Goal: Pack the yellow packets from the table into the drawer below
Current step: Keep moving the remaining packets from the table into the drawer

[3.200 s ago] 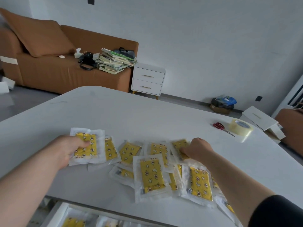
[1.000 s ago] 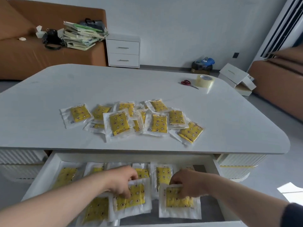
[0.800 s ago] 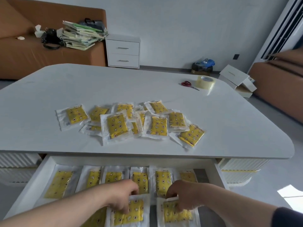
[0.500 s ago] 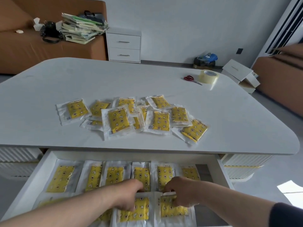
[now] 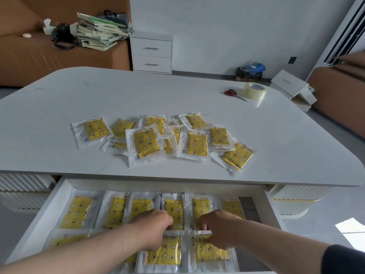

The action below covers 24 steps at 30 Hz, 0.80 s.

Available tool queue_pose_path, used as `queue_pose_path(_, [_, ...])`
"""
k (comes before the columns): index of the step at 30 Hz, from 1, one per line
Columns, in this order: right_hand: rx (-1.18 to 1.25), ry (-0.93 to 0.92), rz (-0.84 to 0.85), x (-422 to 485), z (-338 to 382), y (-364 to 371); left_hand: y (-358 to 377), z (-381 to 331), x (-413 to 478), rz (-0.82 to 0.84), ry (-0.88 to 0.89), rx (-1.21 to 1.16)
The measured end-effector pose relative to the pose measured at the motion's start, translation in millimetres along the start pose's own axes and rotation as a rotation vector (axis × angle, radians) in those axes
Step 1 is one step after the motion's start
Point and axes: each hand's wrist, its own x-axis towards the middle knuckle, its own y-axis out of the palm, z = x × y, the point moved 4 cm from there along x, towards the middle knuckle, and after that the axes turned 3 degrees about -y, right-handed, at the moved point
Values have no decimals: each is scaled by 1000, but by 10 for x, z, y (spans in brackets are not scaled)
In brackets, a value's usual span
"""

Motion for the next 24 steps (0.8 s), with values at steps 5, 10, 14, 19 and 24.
queue_pose_path(5, [20, -11, 8, 9, 25, 32, 45, 19, 21, -10, 22, -3])
queue_pose_path(10, [28, -35, 7, 28, 23, 38, 32, 35, 33, -4, 20, -4])
queue_pose_path(14, [42, -96, -97, 30, -25, -1, -6, 37, 15, -7, 68, 13])
queue_pose_path(19, [93, -138, -57, 41, -35, 60, -53, 61, -3, -53, 132, 87])
queue_pose_path(24, [142, -117, -49, 81, -56, 98, -22, 71, 6, 0, 113, 64])
